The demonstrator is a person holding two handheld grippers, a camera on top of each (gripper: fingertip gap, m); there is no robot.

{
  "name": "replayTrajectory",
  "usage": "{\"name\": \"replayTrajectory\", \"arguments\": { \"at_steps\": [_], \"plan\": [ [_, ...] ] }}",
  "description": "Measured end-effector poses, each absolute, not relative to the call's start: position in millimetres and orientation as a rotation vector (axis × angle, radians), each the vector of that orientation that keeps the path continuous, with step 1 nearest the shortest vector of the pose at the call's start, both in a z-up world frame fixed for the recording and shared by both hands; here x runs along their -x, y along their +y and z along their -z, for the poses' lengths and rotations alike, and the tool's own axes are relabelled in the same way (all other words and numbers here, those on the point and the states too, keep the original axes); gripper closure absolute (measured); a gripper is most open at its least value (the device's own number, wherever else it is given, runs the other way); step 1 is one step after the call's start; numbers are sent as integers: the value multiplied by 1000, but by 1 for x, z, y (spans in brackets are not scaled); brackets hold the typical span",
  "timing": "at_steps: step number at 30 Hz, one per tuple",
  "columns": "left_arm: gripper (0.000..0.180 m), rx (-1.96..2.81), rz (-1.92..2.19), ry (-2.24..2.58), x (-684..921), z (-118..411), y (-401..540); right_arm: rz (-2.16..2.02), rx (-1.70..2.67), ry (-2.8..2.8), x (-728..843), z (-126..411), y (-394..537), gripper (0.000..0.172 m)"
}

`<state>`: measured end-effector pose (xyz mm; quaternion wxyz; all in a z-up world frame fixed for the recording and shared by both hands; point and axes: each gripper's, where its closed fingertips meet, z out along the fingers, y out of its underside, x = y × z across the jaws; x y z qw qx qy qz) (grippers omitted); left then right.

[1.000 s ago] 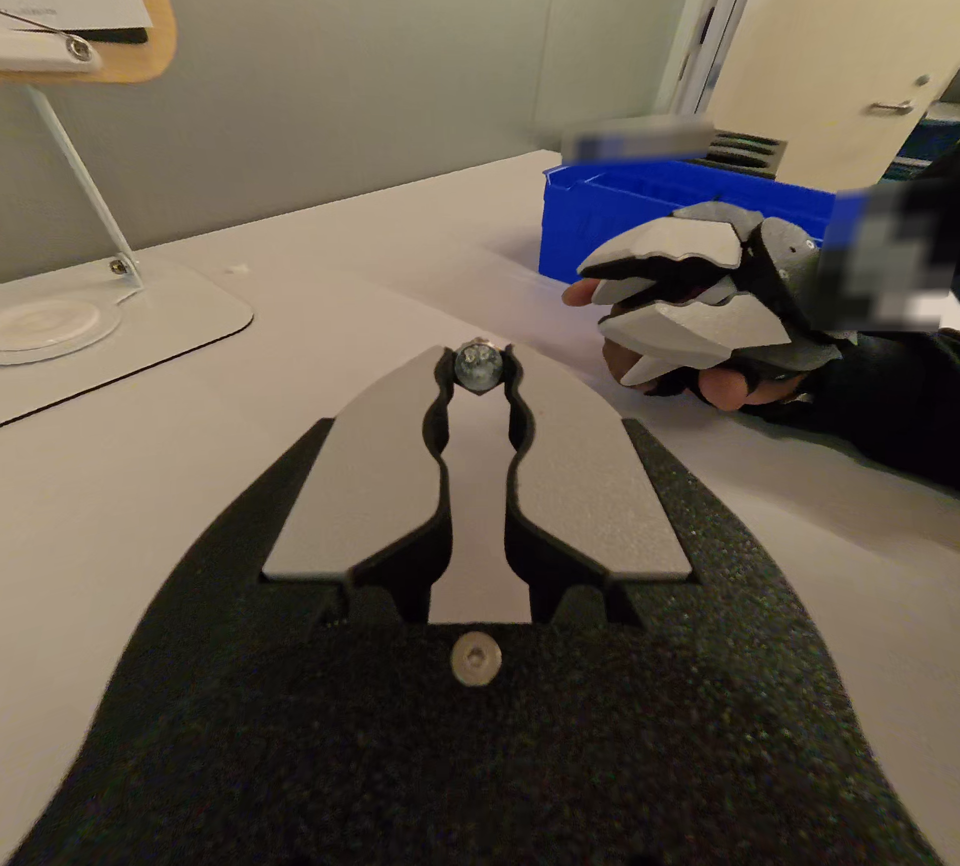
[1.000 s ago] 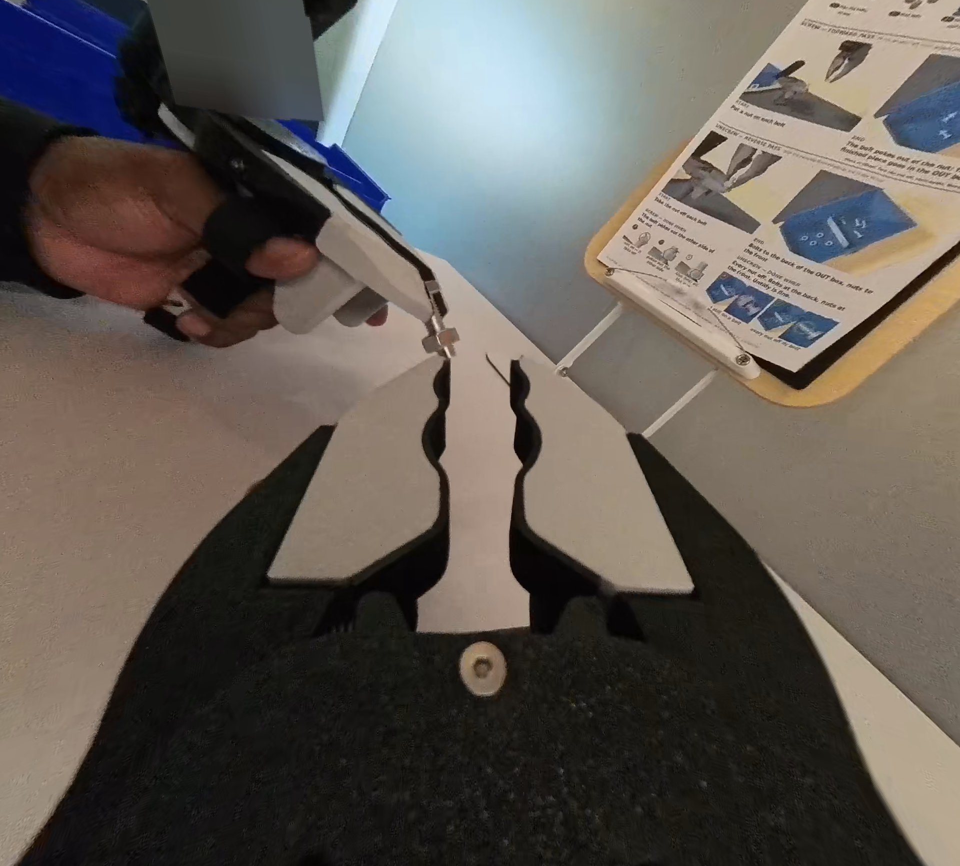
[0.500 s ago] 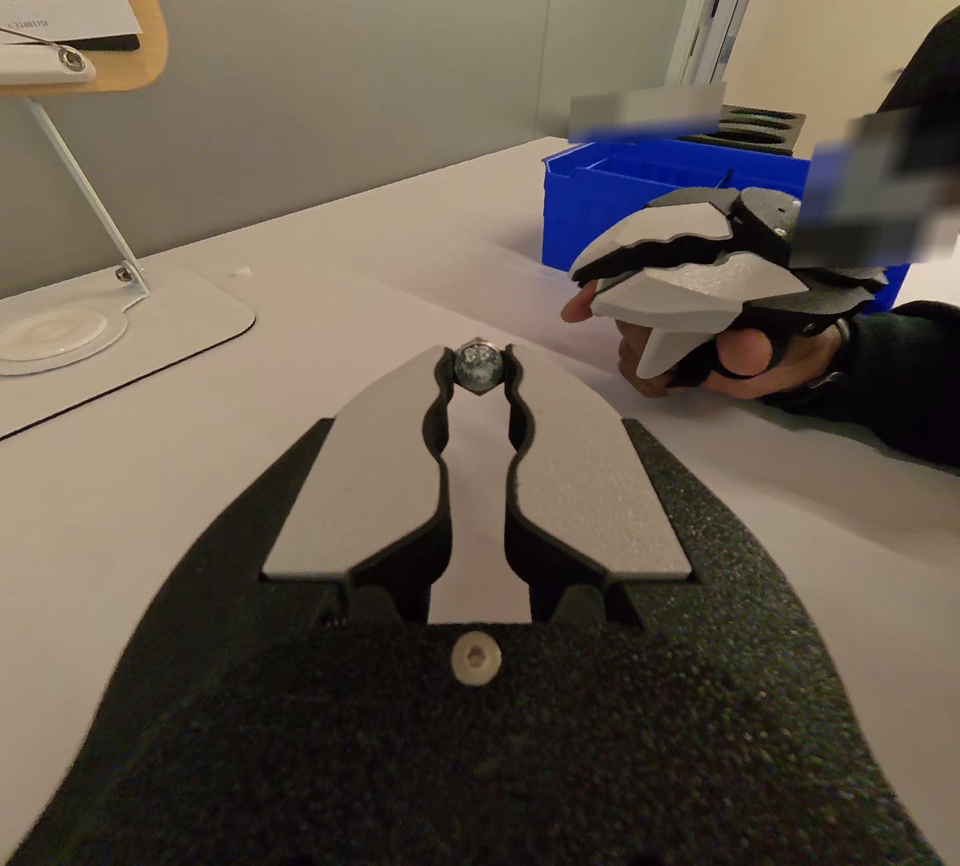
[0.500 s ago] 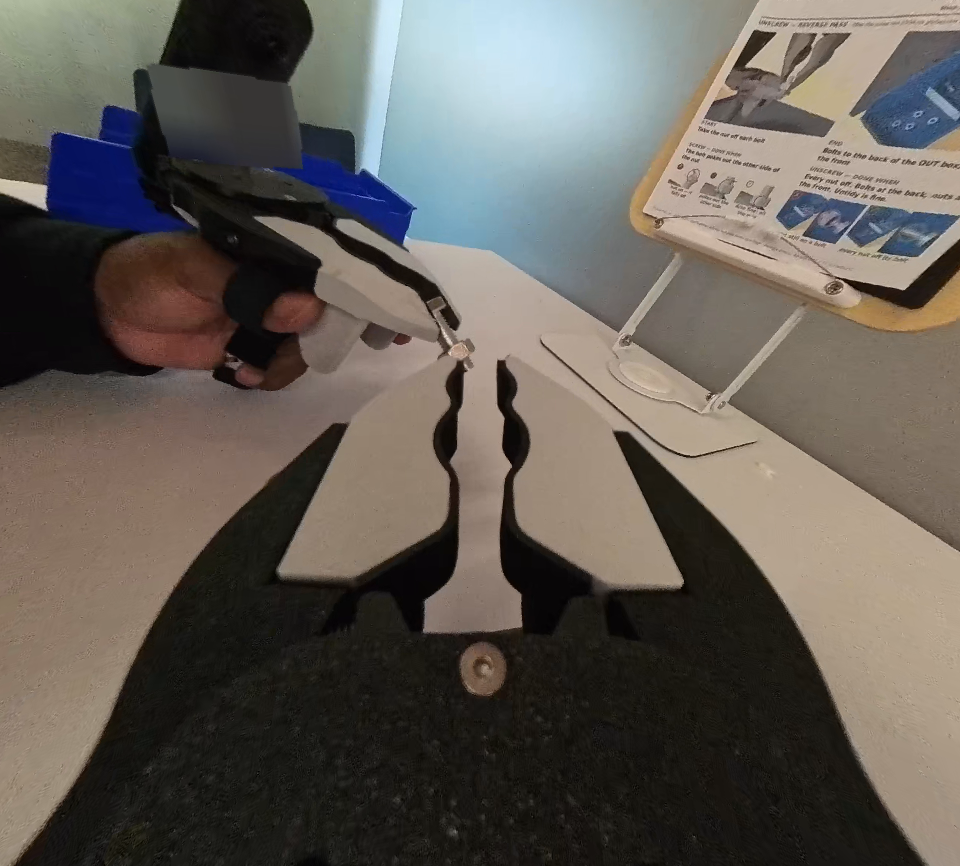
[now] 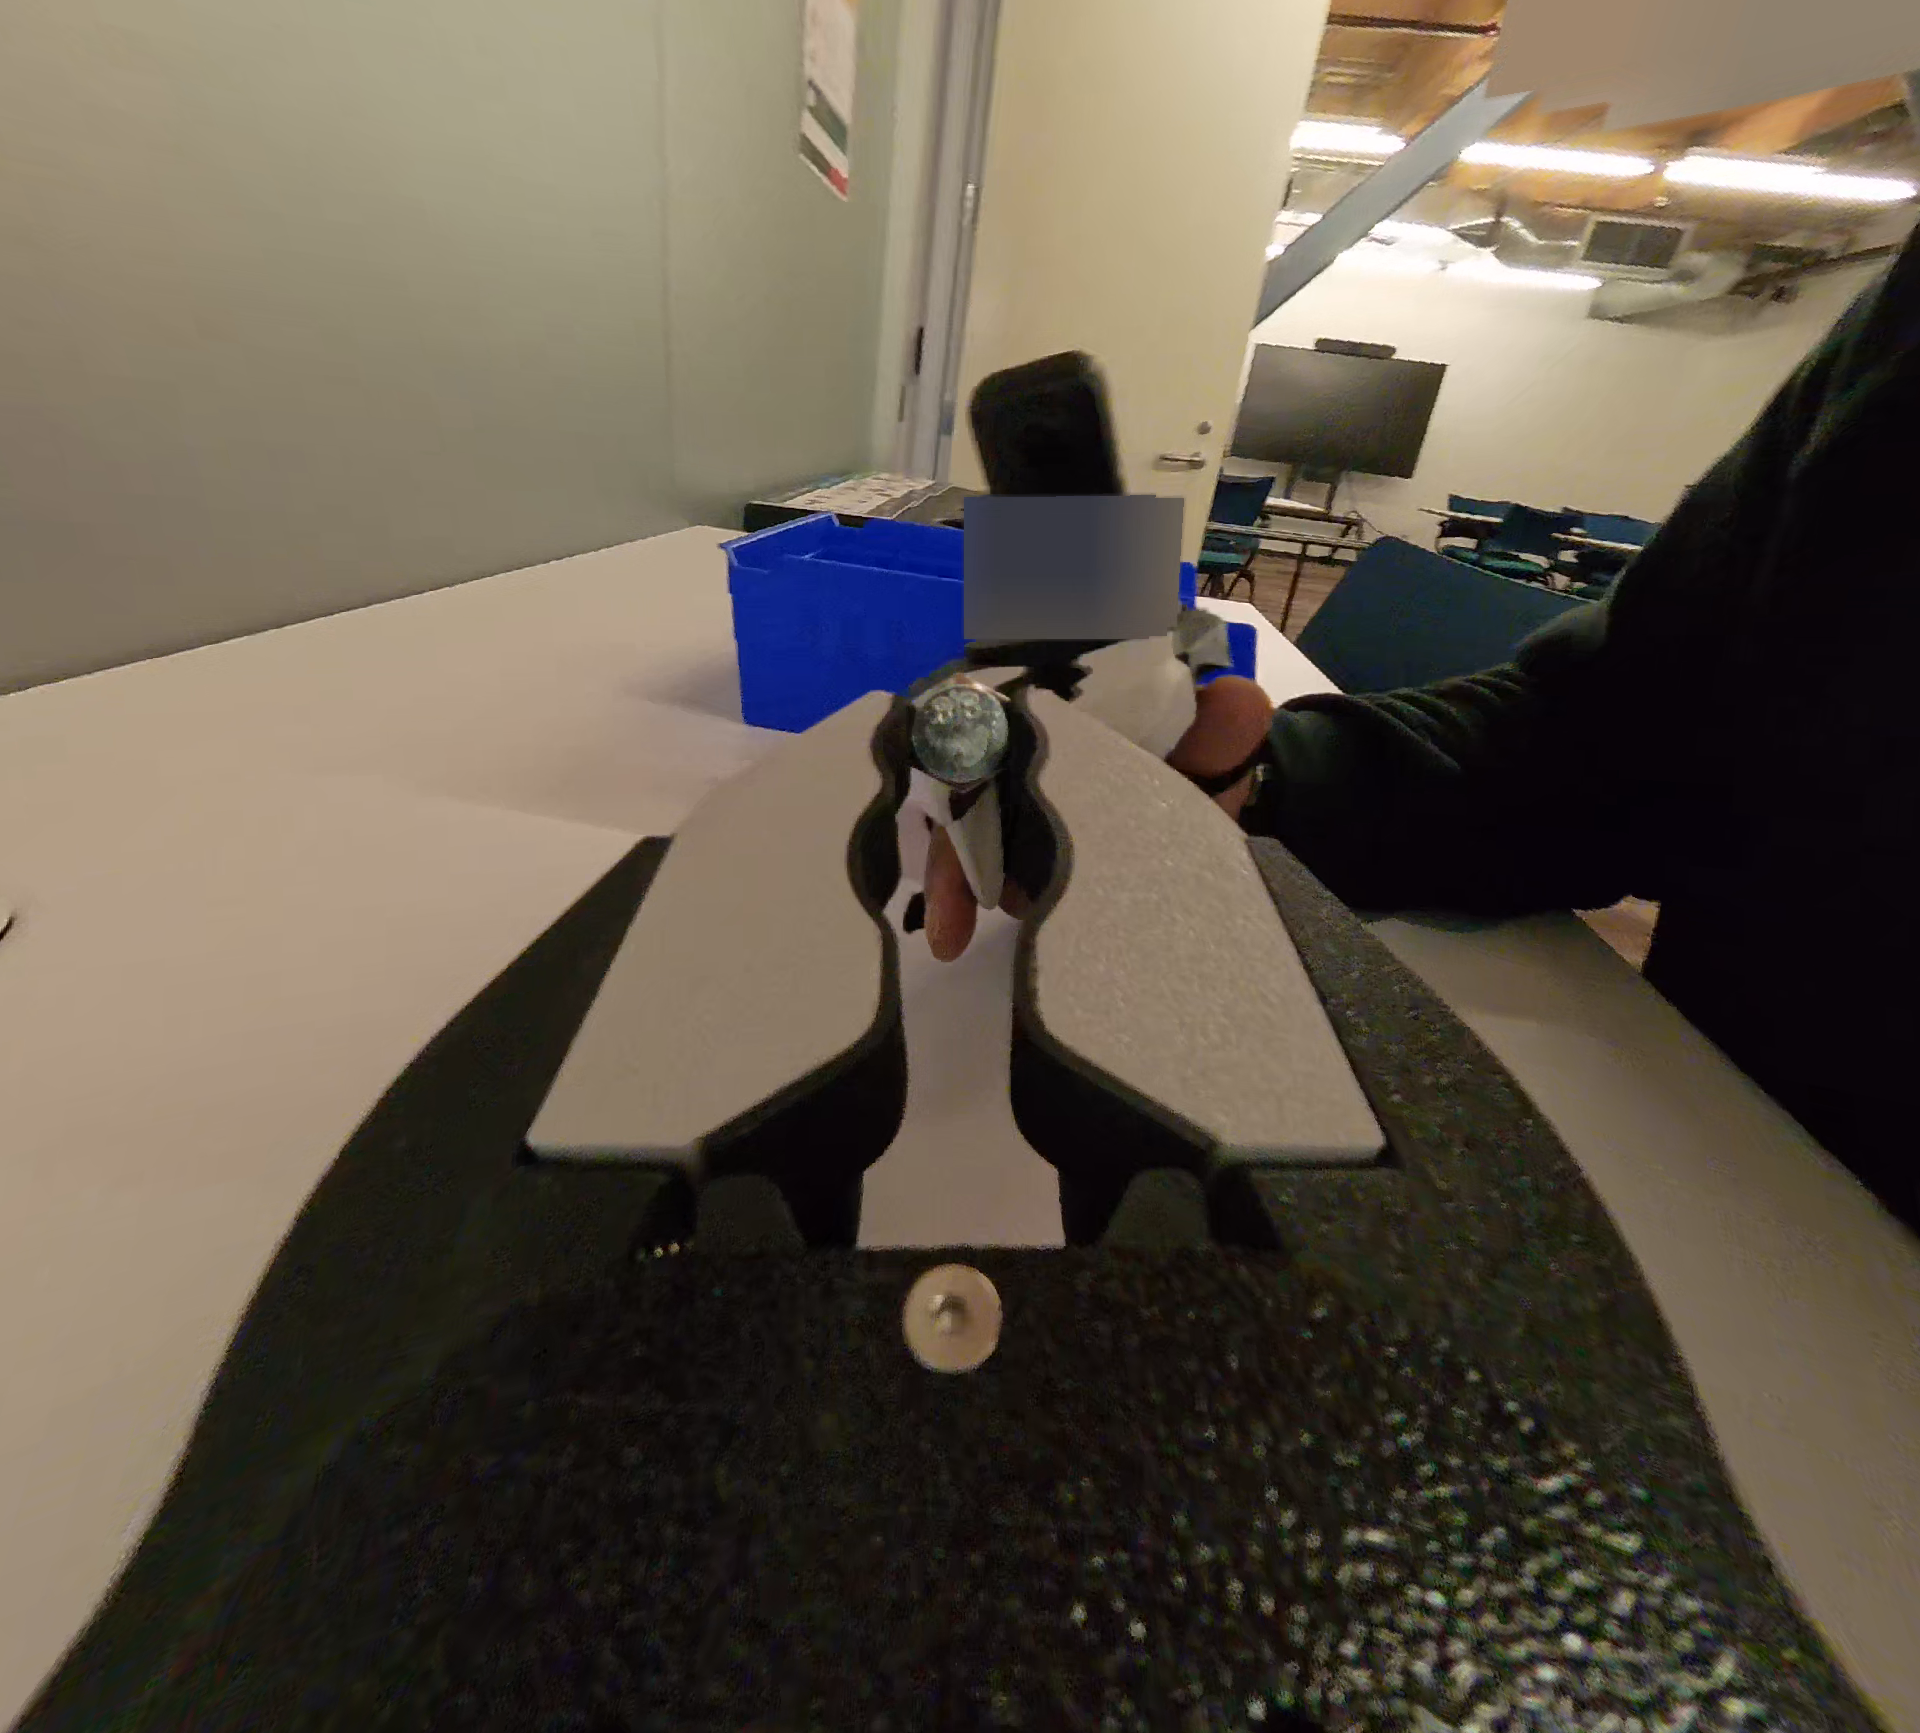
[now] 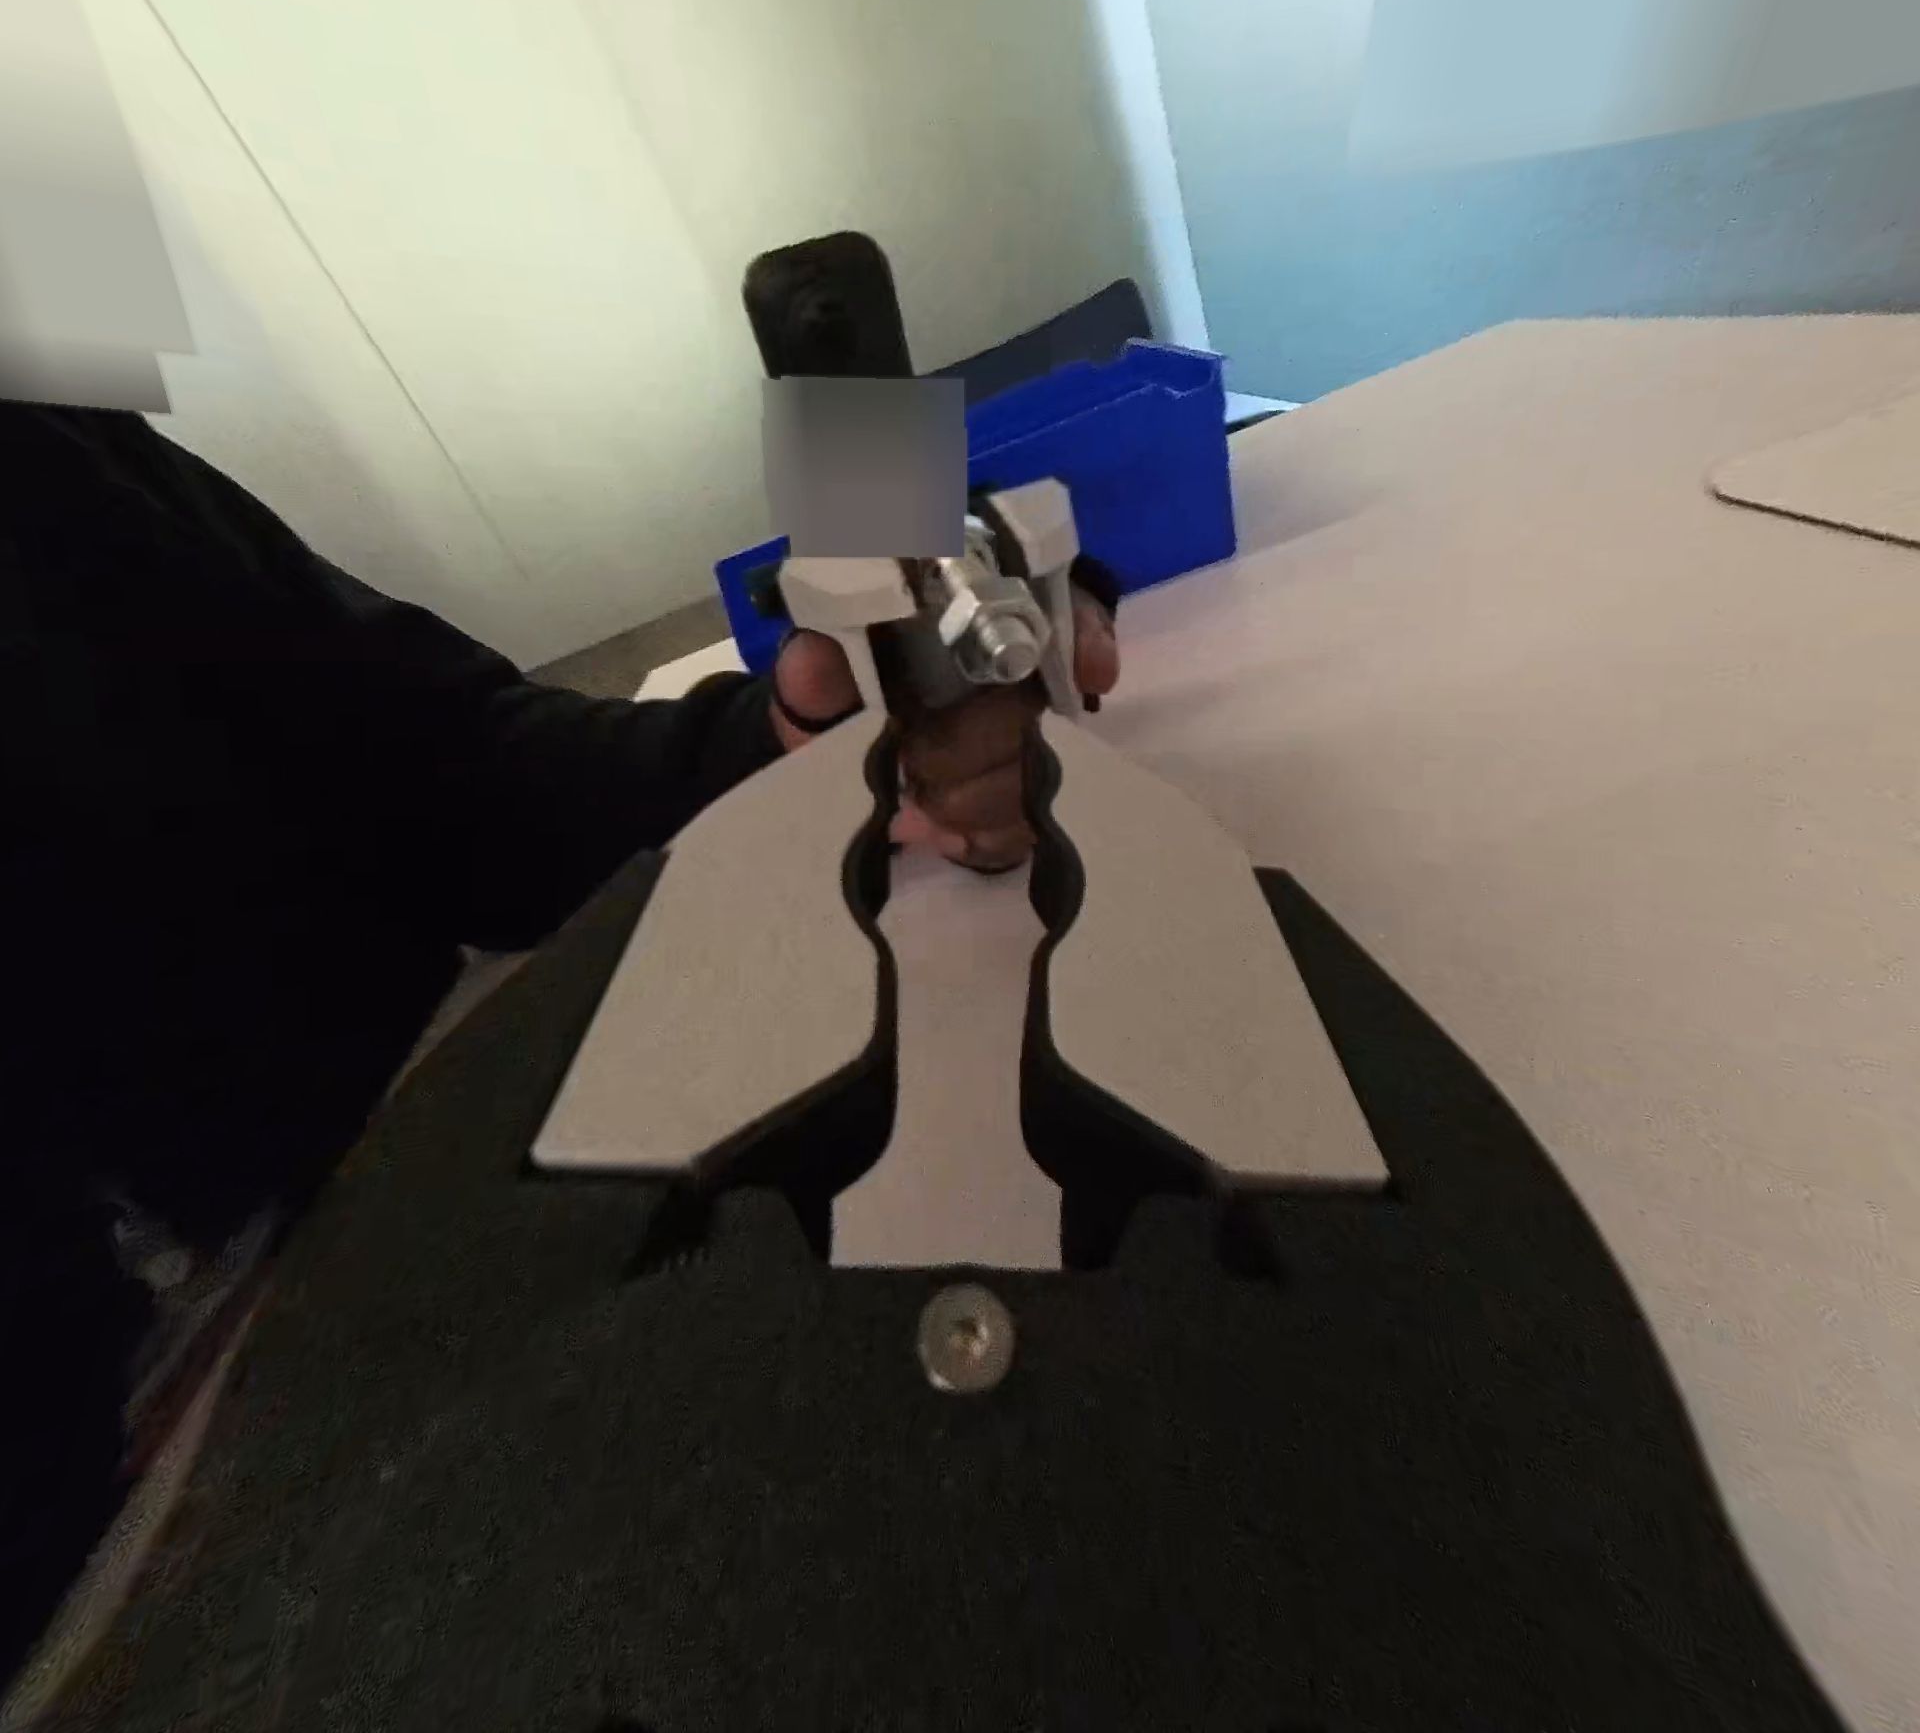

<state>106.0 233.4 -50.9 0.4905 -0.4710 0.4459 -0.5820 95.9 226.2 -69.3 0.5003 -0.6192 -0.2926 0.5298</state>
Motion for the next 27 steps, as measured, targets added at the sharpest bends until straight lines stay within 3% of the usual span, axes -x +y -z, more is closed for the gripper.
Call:
{"name": "replayTrajectory", "arguments": {
  "at_steps": [7,12,15,20,22,27],
  "plan": [
    [163,1076,1415,1221,-111,56,214,-1470,1511,-693,-95,67,218,146],
    [163,1066,1424,1250,-112,57,210,-1452,1489,-730,-93,66,213,153],
    [163,1116,1478,1229,-112,58,212,-1133,1405,-837,-94,69,219,154],
    [163,1239,1648,1203,-113,61,212,-202,1070,-1117,-99,72,224,154],
    [163,1225,1651,1178,-111,58,214,-280,1100,-1102,-98,69,221,149],
    [163,1183,1630,1129,-107,53,219,-940,1331,-859,-103,59,222,138]
  ]
}}
